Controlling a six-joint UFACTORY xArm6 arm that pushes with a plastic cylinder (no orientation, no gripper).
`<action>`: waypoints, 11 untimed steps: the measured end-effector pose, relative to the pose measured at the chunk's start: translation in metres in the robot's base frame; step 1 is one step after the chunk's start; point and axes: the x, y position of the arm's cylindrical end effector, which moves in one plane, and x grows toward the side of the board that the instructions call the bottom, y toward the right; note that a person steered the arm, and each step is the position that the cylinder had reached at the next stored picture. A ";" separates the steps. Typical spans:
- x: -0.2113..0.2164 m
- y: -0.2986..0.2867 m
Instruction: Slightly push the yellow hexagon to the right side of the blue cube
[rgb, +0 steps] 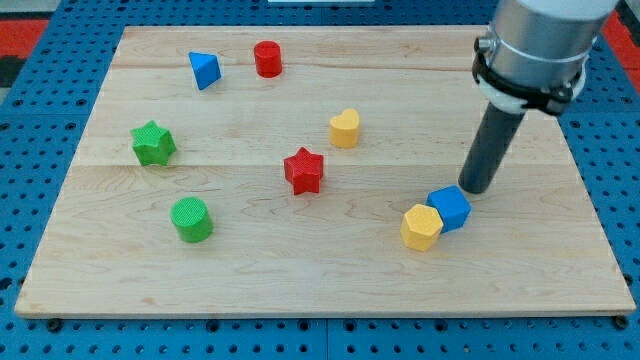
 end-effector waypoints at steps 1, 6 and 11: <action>0.011 -0.022; 0.045 -0.101; 0.054 -0.085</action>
